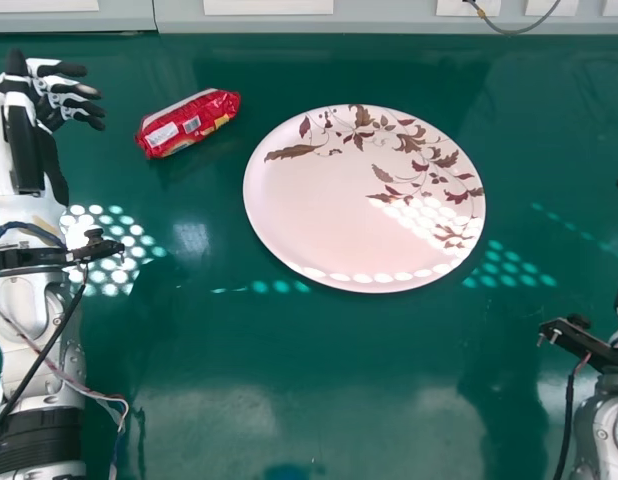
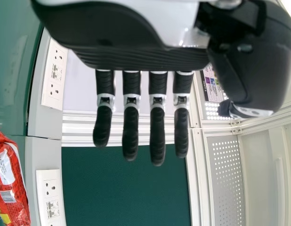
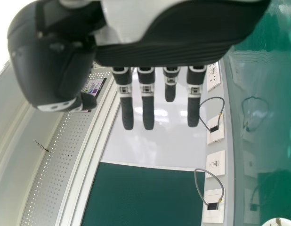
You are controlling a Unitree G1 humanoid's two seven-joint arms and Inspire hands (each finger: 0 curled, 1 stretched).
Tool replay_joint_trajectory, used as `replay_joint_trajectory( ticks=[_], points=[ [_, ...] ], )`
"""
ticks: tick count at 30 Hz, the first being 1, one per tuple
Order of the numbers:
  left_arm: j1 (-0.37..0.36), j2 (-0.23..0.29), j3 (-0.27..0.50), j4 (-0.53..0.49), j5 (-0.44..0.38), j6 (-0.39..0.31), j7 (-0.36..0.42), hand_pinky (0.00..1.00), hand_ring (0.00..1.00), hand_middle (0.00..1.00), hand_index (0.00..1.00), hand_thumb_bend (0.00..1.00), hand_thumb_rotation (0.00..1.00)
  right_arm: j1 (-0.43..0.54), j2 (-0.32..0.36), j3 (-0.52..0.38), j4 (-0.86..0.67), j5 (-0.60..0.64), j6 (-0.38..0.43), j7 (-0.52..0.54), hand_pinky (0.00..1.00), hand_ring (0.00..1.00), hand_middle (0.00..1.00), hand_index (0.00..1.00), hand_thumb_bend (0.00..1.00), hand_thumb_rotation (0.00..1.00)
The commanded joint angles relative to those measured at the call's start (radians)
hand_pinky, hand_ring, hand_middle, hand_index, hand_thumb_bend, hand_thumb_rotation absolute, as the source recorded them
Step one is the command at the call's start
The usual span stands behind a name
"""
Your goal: Pick up biscuit and place it in the plate
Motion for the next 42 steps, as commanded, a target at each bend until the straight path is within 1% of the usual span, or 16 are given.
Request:
replay_joint_trajectory(
  ticks=[1,7,13,17,19,22,24,25,26,27,30,32,34,37,41,42],
  points=[
    [0.023,-0.005,-0.001,-0.008,0.007,0.004,0.009,0.28,0.35,0.41,0.48,0.48,0.04,-0.002,-0.009,-0.005,0.004,-0.004,-0.010,-0.005,0.72,0.77,0.79,0.78,0.40,0.15],
    [0.023,-0.003,-0.003,-0.010,0.008,0.008,0.012,0.28,0.35,0.41,0.48,0.48,0.04,-0.004,-0.007,-0.003,-0.002,-0.005,0.004,-0.008,0.73,0.78,0.80,0.78,0.40,0.13],
    [0.021,-0.004,-0.003,-0.014,0.014,0.006,0.016,0.29,0.35,0.41,0.48,0.48,0.04,-0.005,-0.009,0.003,-0.010,-0.032,0.019,-0.018,0.72,0.78,0.79,0.78,0.41,0.17],
    [0.008,0.009,0.001,-0.021,0.063,-0.017,0.045,0.30,0.37,0.46,0.51,0.50,0.00,-0.008,-0.008,0.002,-0.006,-0.030,0.012,-0.016,0.72,0.77,0.79,0.78,0.42,0.18],
    [-0.010,0.030,0.005,-0.014,0.082,-0.042,0.048,0.32,0.40,0.48,0.49,0.51,0.00,-0.007,-0.006,0.002,-0.007,-0.034,0.011,-0.018,0.72,0.77,0.78,0.77,0.42,0.20],
    [-0.033,0.080,0.002,-0.005,0.175,-0.055,0.077,0.38,0.48,0.48,0.49,0.51,0.00,-0.005,-0.007,0.003,-0.008,-0.034,0.008,-0.015,0.70,0.76,0.78,0.76,0.43,0.21],
    [-0.043,0.133,-0.014,-0.003,0.251,-0.041,0.076,0.49,0.60,0.63,0.63,0.76,0.01,-0.002,-0.008,0.003,-0.012,-0.034,0.016,-0.012,0.71,0.77,0.78,0.77,0.44,0.23],
    [-0.048,0.158,-0.025,-0.003,0.287,-0.028,0.073,0.55,0.66,0.68,0.69,0.87,0.06,-0.001,-0.008,0.004,-0.015,-0.036,0.023,-0.013,0.71,0.77,0.78,0.77,0.44,0.24],
    [-0.056,0.185,-0.037,-0.001,0.326,-0.015,0.070,0.60,0.70,0.73,0.73,0.94,0.13,0.000,-0.007,0.006,-0.020,-0.038,0.029,-0.014,0.71,0.77,0.79,0.77,0.44,0.25],
    [-0.065,0.210,-0.050,0.003,0.351,-0.007,0.058,0.63,0.74,0.77,0.77,0.97,0.20,0.000,-0.006,0.007,-0.023,-0.039,0.032,-0.014,0.71,0.77,0.79,0.78,0.44,0.25],
    [-0.103,0.277,-0.091,0.031,0.361,0.004,-0.011,0.71,0.84,0.88,0.89,1.00,0.29,0.001,-0.004,0.006,-0.024,-0.036,0.023,-0.012,0.70,0.76,0.79,0.77,0.45,0.26],
    [-0.129,0.316,-0.117,0.044,0.377,0.046,-0.058,0.74,0.89,0.93,0.94,1.00,0.34,0.003,-0.002,0.005,-0.026,-0.031,0.018,-0.011,0.69,0.76,0.78,0.77,0.46,0.27],
    [-0.161,0.345,-0.143,0.076,0.388,0.075,-0.096,0.73,0.93,0.98,0.98,1.00,0.41,0.005,-0.002,0.002,-0.029,-0.027,0.021,-0.010,0.70,0.76,0.78,0.77,0.46,0.28],
    [-0.202,0.363,-0.170,0.118,0.382,0.109,-0.139,0.71,0.94,1.00,0.99,1.00,0.43,0.008,-0.002,-0.002,-0.031,-0.017,0.021,-0.007,0.69,0.76,0.78,0.77,0.46,0.26],
    [-0.240,0.384,-0.208,0.154,0.411,0.149,-0.159,0.67,0.94,1.00,1.00,1.00,0.44,0.012,-0.007,-0.006,-0.031,-0.006,0.012,0.002,0.70,0.77,0.79,0.76,0.45,0.24],
    [-0.250,0.388,-0.217,0.165,0.416,0.160,-0.166,0.68,0.95,1.00,1.00,1.00,0.45,0.013,-0.008,-0.007,-0.031,-0.005,0.011,0.003,0.70,0.77,0.79,0.76,0.45,0.24]
  ],
)
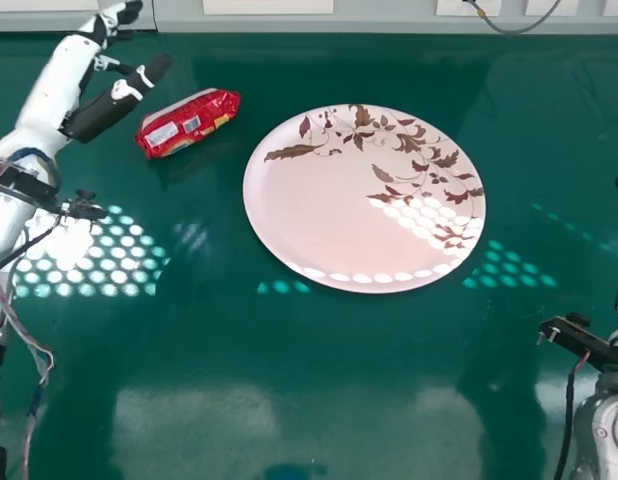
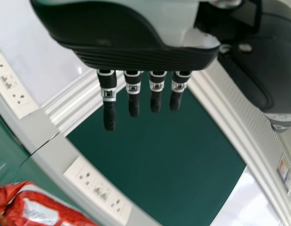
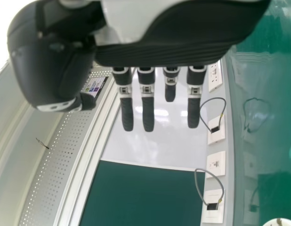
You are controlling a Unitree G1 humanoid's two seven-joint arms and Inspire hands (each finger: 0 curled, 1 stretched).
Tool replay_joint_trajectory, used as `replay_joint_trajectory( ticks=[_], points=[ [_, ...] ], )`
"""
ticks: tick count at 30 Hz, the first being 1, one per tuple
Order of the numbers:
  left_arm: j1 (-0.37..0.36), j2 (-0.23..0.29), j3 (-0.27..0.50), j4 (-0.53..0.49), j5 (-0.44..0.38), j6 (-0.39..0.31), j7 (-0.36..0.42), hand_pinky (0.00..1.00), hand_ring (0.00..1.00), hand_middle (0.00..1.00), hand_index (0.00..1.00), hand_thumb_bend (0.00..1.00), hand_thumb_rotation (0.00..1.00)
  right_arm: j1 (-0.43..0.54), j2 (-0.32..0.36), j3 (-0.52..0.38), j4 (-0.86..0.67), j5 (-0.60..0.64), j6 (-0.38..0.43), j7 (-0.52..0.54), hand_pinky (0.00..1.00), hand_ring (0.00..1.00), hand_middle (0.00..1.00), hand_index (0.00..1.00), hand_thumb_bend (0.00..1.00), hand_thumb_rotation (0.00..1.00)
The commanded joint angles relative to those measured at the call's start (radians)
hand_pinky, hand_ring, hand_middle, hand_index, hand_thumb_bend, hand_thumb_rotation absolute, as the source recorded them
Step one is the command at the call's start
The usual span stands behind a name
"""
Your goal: Pick up biscuit and place it in the plate
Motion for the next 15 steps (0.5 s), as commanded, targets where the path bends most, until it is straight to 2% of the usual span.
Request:
replay_joint_trajectory(
  ticks=[1,5,10,15],
  points=[
    [-0.027,0.021,-0.029,0.027,0.017,0.021,-0.021,0.70,0.97,1.00,1.00,1.00,0.46,0.011,-0.008,-0.010,-0.007,0.011,-0.011,0.003,0.70,0.77,0.79,0.76,0.46,0.25],
    [-0.062,0.038,-0.073,0.090,0.051,0.007,-0.027,0.79,1.00,1.00,1.00,1.00,0.47,0.012,-0.006,-0.011,-0.014,0.016,0.001,0.001,0.70,0.77,0.79,0.77,0.46,0.24],
    [-0.090,0.036,-0.109,0.122,0.062,0.023,-0.031,0.76,0.97,0.98,1.00,1.00,0.46,0.015,-0.012,-0.010,-0.010,0.006,-0.003,0.000,0.69,0.76,0.79,0.76,0.46,0.24],
    [-0.127,0.056,-0.145,0.167,0.074,0.007,-0.067,0.88,1.00,1.00,1.00,1.00,0.45,0.016,-0.008,-0.012,-0.007,0.018,-0.016,0.003,0.68,0.76,0.78,0.75,0.47,0.24]
  ],
)
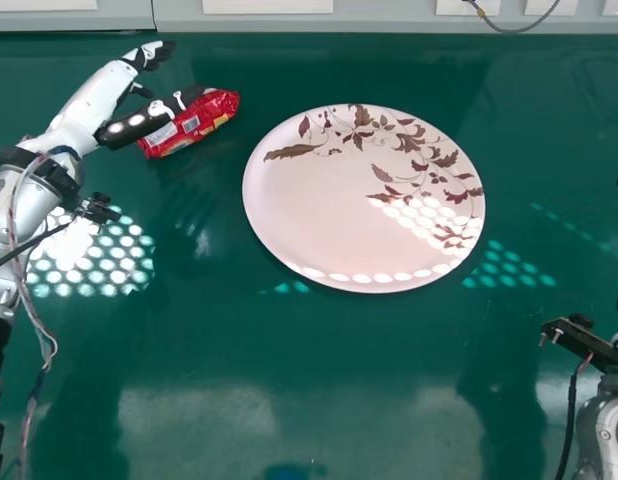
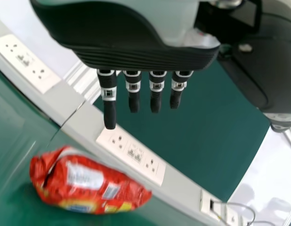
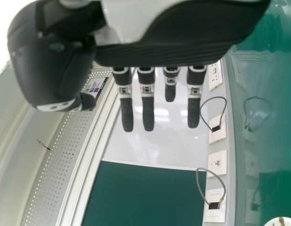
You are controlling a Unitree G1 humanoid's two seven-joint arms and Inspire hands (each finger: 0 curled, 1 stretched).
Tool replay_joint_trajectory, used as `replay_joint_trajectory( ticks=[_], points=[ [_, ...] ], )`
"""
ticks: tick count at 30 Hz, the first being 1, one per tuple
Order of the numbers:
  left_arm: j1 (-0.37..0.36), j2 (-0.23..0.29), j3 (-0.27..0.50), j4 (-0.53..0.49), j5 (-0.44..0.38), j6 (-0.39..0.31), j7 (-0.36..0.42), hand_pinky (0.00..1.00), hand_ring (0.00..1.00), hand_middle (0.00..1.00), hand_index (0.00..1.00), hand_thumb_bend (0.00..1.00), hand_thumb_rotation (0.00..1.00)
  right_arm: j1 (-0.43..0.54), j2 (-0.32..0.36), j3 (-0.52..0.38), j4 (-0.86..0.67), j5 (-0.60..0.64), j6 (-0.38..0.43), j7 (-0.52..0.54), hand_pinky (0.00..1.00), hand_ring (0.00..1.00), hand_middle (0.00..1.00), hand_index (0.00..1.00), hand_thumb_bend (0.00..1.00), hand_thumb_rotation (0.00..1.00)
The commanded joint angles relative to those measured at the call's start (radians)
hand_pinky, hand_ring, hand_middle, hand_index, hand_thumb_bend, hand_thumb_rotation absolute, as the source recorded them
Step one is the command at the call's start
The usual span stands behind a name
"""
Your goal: Pick up biscuit and place it in the plate
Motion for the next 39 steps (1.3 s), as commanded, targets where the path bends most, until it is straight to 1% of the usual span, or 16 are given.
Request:
replay_joint_trajectory(
  ticks=[1,4,7,10,14,17,20,25,28,30,34,38,39],
  points=[
    [-0.025,0.028,-0.028,0.024,0.021,-0.011,-0.027,0.89,1.00,1.00,1.00,1.00,0.45,0.014,-0.005,-0.008,-0.003,0.004,-0.012,0.001,0.68,0.76,0.78,0.75,0.47,0.24],
    [-0.044,0.045,-0.058,0.036,0.060,0.017,-0.045,0.95,1.00,1.00,1.00,1.00,0.48,0.018,-0.006,-0.007,0.002,0.009,-0.025,0.008,0.69,0.76,0.78,0.76,0.46,0.23],
    [-0.060,0.053,-0.081,0.047,0.090,0.036,-0.054,0.97,1.00,1.00,1.00,1.00,0.48,0.020,-0.004,-0.007,-0.001,0.008,-0.020,0.006,0.69,0.76,0.78,0.76,0.47,0.24],
    [-0.071,0.062,-0.103,0.058,0.127,0.042,-0.046,0.97,1.00,1.00,1.00,1.00,0.50,0.021,-0.006,-0.009,0.000,0.012,-0.021,0.008,0.68,0.76,0.78,0.76,0.47,0.24],
    [-0.083,0.070,-0.124,0.054,0.164,0.071,-0.056,0.98,1.00,1.00,1.00,1.00,0.49,0.018,-0.010,-0.014,0.006,0.016,-0.022,0.014,0.68,0.76,0.78,0.75,0.47,0.24],
    [-0.097,0.075,-0.140,0.068,0.179,0.074,-0.059,0.98,1.00,1.00,1.00,1.00,0.48,0.015,-0.008,-0.015,0.006,0.011,-0.022,0.010,0.67,0.75,0.77,0.75,0.48,0.24],
    [-0.106,0.078,-0.149,0.077,0.189,0.069,-0.060,0.96,1.00,1.00,1.00,1.00,0.47,0.016,-0.006,-0.016,-0.003,0.016,-0.010,0.009,0.66,0.75,0.76,0.74,0.50,0.25],
    [-0.118,0.083,-0.168,0.076,0.208,0.095,-0.077,0.95,1.00,1.00,1.00,1.00,0.45,0.020,-0.011,-0.021,-0.004,0.019,-0.015,0.016,0.65,0.75,0.77,0.74,0.51,0.27],
    [-0.133,0.084,-0.189,0.077,0.237,0.119,-0.084,0.95,1.00,1.00,1.00,1.00,0.45,0.019,-0.011,-0.025,-0.008,0.023,-0.009,0.015,0.64,0.74,0.76,0.73,0.53,0.27],
    [-0.151,0.083,-0.208,0.078,0.263,0.138,-0.095,0.96,1.00,1.00,1.00,1.00,0.44,0.020,-0.011,-0.026,-0.011,0.023,-0.008,0.016,0.63,0.73,0.75,0.72,0.53,0.27],
    [-0.212,0.073,-0.259,0.099,0.328,0.191,-0.131,0.96,1.00,0.99,0.99,1.00,0.43,0.022,-0.012,-0.028,-0.015,0.026,-0.013,0.018,0.63,0.72,0.74,0.72,0.53,0.26],
    [-0.292,0.060,-0.322,0.166,0.394,0.207,-0.154,0.94,0.97,0.97,0.97,1.00,0.42,0.028,-0.014,-0.033,-0.021,0.028,-0.012,0.019,0.63,0.72,0.74,0.72,0.52,0.25],
    [-0.316,0.057,-0.344,0.190,0.417,0.206,-0.158,0.93,0.96,0.96,0.97,1.00,0.44,0.029,-0.014,-0.034,-0.023,0.026,-0.010,0.017,0.62,0.71,0.74,0.72,0.52,0.25]
  ],
)
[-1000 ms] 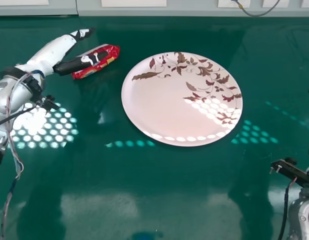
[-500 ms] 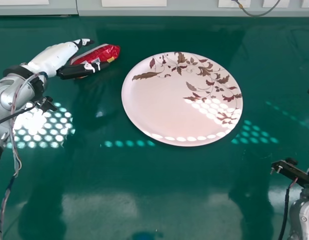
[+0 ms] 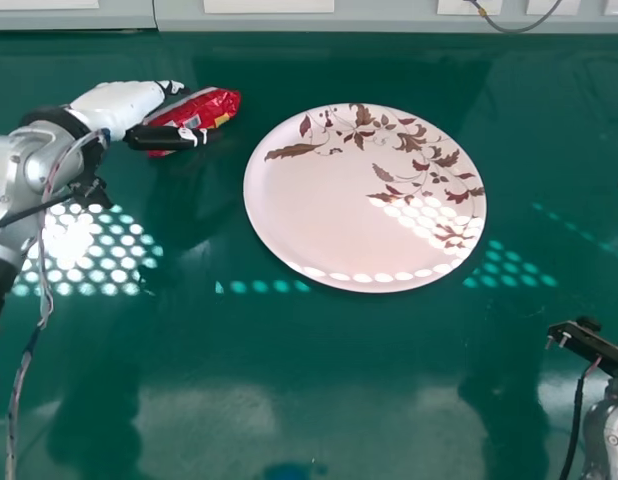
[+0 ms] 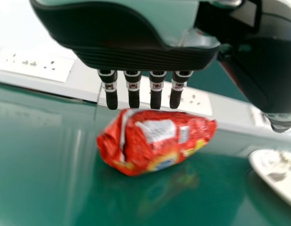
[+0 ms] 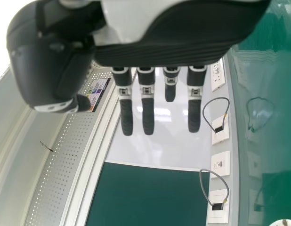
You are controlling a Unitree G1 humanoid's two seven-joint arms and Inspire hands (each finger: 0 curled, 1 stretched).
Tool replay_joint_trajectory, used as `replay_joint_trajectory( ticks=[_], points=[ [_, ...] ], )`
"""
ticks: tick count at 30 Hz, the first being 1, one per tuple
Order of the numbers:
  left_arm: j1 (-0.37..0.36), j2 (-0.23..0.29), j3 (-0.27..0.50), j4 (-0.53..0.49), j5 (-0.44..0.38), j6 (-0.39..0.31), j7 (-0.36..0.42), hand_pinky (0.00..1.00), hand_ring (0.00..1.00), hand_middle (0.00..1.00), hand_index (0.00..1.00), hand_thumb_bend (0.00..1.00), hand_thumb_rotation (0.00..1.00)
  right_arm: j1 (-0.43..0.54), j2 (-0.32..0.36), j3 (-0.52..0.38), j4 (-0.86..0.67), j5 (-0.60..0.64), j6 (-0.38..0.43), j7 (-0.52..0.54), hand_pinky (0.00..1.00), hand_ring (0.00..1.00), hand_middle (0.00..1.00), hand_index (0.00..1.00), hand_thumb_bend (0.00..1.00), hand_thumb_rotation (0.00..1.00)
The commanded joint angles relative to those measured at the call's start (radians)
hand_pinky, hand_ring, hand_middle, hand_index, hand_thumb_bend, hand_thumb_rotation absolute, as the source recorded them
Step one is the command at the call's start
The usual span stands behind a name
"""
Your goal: Pick up biscuit and place it in the plate
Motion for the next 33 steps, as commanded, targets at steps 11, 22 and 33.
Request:
replay_joint_trajectory(
  ticks=[11,22,33],
  points=[
    [-0.305,-0.106,-0.245,0.378,0.216,-0.018,-0.022,0.67,0.79,0.84,0.88,0.91,0.38,0.038,-0.007,-0.022,-0.043,-0.009,0.013,-0.007,0.62,0.71,0.74,0.74,0.52,0.26],
    [-0.374,-0.171,-0.376,0.613,0.273,-0.090,0.178,0.51,0.60,0.62,0.49,0.50,0.04,0.063,0.018,-0.020,-0.100,-0.046,0.050,-0.055,0.60,0.69,0.73,0.71,0.56,0.31],
    [-0.388,-0.174,-0.402,0.634,0.253,-0.122,0.213,0.50,0.58,0.60,0.48,0.51,0.03,0.076,0.018,-0.022,-0.108,-0.028,0.043,-0.044,0.59,0.69,0.73,0.72,0.53,0.30]
  ],
)
